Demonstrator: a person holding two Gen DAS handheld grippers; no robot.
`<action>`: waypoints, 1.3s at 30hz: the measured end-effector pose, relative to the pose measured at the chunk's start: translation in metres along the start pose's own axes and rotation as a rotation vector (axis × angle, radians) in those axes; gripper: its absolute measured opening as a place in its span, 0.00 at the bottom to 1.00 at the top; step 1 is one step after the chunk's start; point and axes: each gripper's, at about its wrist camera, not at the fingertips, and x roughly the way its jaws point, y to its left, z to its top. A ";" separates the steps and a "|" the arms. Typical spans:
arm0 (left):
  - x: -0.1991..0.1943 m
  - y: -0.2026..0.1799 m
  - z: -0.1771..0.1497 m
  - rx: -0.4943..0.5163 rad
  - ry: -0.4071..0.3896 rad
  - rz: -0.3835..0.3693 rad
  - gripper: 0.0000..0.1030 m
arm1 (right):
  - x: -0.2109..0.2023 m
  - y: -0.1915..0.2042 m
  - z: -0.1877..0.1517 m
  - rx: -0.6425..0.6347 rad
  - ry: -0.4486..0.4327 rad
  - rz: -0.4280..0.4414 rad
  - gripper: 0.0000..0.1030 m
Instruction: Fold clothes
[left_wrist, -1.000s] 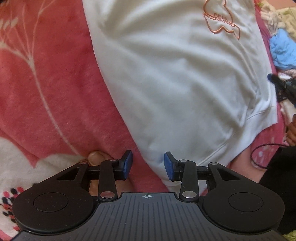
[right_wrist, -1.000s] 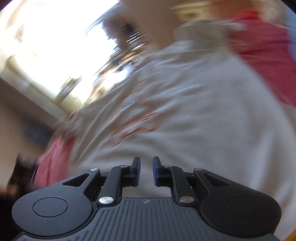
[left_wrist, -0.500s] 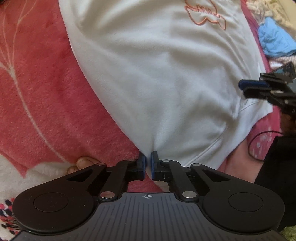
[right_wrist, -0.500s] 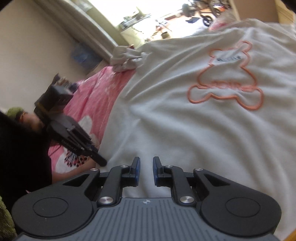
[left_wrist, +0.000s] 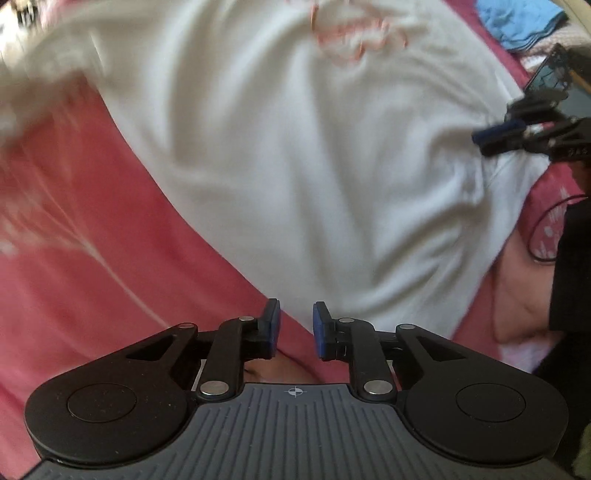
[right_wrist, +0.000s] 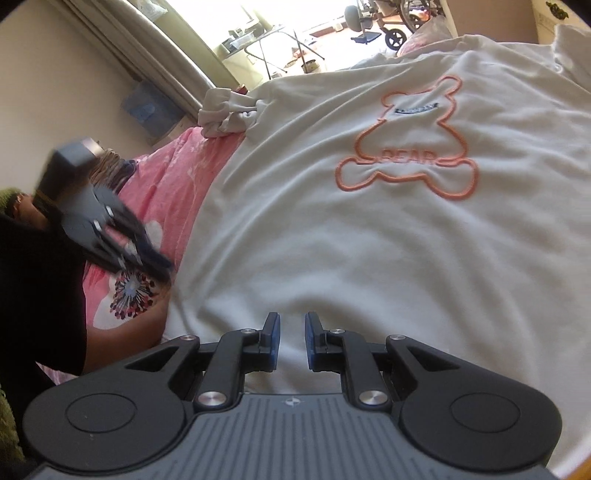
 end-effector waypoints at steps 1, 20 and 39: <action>-0.006 -0.001 0.002 0.022 -0.028 -0.005 0.18 | -0.001 -0.002 -0.002 0.001 0.007 0.003 0.15; 0.087 -0.088 0.001 0.267 0.185 -0.288 0.18 | 0.060 0.017 -0.025 -0.109 0.282 0.155 0.14; 0.088 -0.099 -0.001 0.309 0.186 -0.267 0.18 | -0.039 -0.068 -0.034 0.189 -0.118 -0.281 0.09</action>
